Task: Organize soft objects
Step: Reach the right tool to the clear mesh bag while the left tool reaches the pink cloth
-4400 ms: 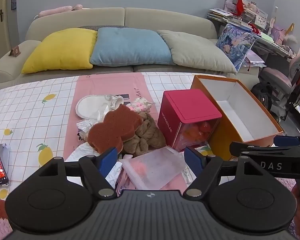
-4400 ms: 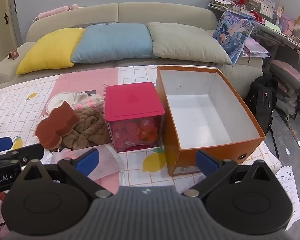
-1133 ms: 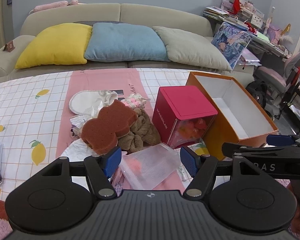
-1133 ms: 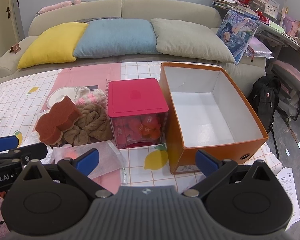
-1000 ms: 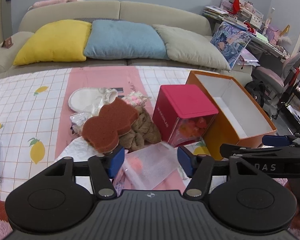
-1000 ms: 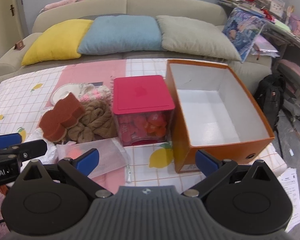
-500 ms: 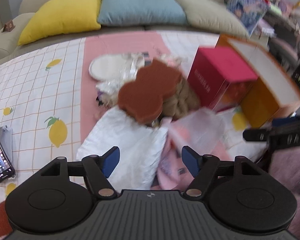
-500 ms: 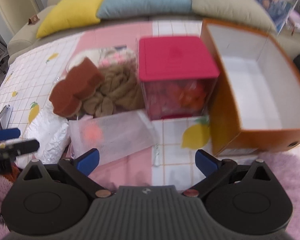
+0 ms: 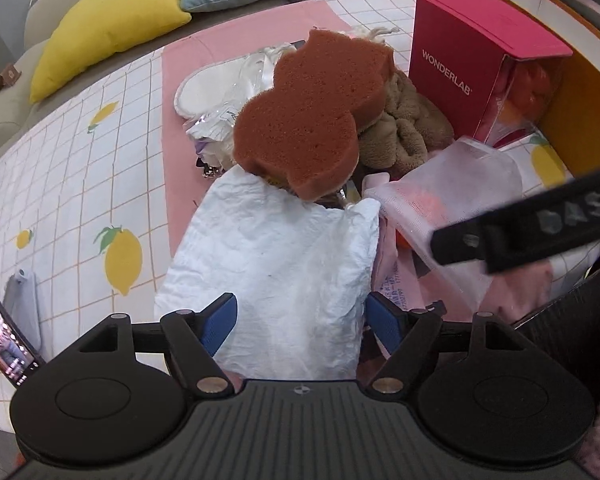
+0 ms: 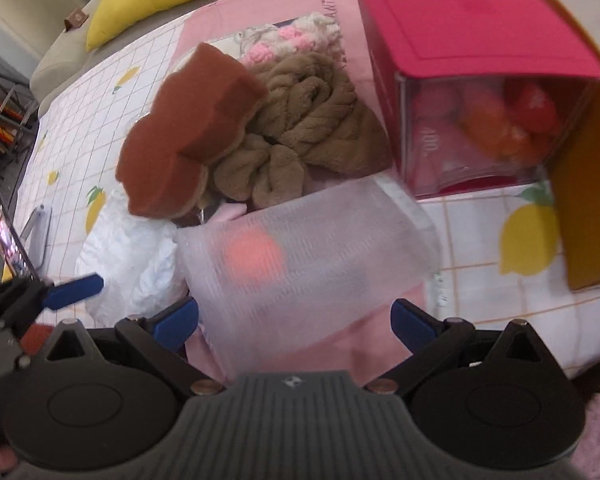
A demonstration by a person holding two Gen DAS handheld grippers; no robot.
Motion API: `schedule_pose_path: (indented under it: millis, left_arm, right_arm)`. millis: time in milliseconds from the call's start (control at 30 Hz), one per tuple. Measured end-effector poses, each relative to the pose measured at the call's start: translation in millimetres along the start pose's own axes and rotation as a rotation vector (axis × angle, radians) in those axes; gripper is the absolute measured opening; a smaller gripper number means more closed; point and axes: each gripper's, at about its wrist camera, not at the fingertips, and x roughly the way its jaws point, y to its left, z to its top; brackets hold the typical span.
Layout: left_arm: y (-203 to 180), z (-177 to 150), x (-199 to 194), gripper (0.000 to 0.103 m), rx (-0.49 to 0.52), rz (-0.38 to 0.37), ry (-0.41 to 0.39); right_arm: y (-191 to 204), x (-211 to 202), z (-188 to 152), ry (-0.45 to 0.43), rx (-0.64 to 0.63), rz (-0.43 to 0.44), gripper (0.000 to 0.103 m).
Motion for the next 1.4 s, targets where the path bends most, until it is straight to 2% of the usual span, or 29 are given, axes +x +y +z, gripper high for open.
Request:
schedule_pose_path:
  millis: [133,167,200,233,267,300,333,367,500,633,733,767,800,900,967,1000,1067,1133,1167,1200,1233,1400]
  left_arm:
    - [-1,0,-2,0.086,-0.005,0.003,-0.015]
    - [-2,1,-3,0.085,-0.004,0.002,-0.023]
    - [-2,1,-5,0.083,-0.002,-0.001,-0.034]
    - [-3,1,-7,0.082,0.001,-0.006,-0.05]
    - [-4,1,-9,0.082,0.005,-0.011,-0.067]
    - [-5,2,-12,0.082,0.008,-0.014,-0.086]
    - [-6,2,-15,0.081,0.013,-0.021,-0.103]
    - [-8,3,-18,0.079,0.019,-0.029,-0.121]
    - [-13,6,-30,0.073,0.047,-0.094,-0.186]
    - [-20,9,-34,0.068,0.059,-0.199,-0.201]
    - [-27,16,-29,0.069,0.081,-0.149,-0.218]
    - [-28,19,-27,0.071,0.08,-0.137,-0.232]
    - [-28,23,-24,0.072,0.078,-0.146,-0.235]
    - [-32,33,-13,0.072,0.097,-0.196,-0.203]
    - [-38,36,-4,0.069,0.13,-0.174,-0.185]
    - [-41,37,0,0.064,0.14,-0.162,-0.175]
    - [-46,37,6,0.032,0.159,-0.15,-0.148]
    - [-48,35,8,0.025,0.165,-0.152,-0.138]
    - [-49,32,6,0.019,0.166,-0.164,-0.141]
    - [-49,30,5,0.015,0.164,-0.182,-0.14]
    - [-49,29,4,0.012,0.156,-0.204,-0.133]
    - [-50,24,5,0.012,0.088,-0.33,-0.07]
  right_arm:
    - [4,13,7,-0.006,0.0,-0.001,0.099]
    - [4,15,8,-0.005,-0.009,-0.011,0.088]
    - [5,17,8,0.002,-0.021,-0.018,0.069]
    - [5,19,8,0.015,-0.029,-0.014,0.063]
    - [3,22,7,0.03,-0.028,0.007,0.049]
    - [1,24,6,0.041,-0.024,0.027,0.032]
    - [0,25,4,0.051,-0.023,0.034,0.02]
    - [-2,27,3,0.056,-0.029,0.024,0.0]
    - [-11,19,-1,0.026,-0.039,0.006,0.0]
    - [-25,0,-1,-0.012,-0.009,-0.013,0.0]
    - [-39,-8,-4,0.0,0.067,0.005,0.015]
    - [-42,-9,-6,0.0,0.081,0.002,0.031]
    - [-44,-11,-8,-0.002,0.088,-0.002,0.042]
    - [-47,-17,-13,-0.011,0.1,-0.014,0.05]
    - [-51,-19,-14,-0.014,0.116,-0.026,0.051]
    - [-53,-19,-14,-0.016,0.122,-0.037,0.052]
    - [-58,-19,-17,-0.022,0.149,-0.037,0.061]
    - [-64,-21,-19,-0.032,0.177,-0.025,0.066]
    - [-65,-22,-19,-0.037,0.187,-0.022,0.072]
    - [-67,-22,-19,-0.04,0.203,-0.018,0.081]
    - [-70,-21,-19,-0.041,0.224,-0.01,0.084]
    - [-80,-7,-19,-0.004,0.341,0.054,0.089]
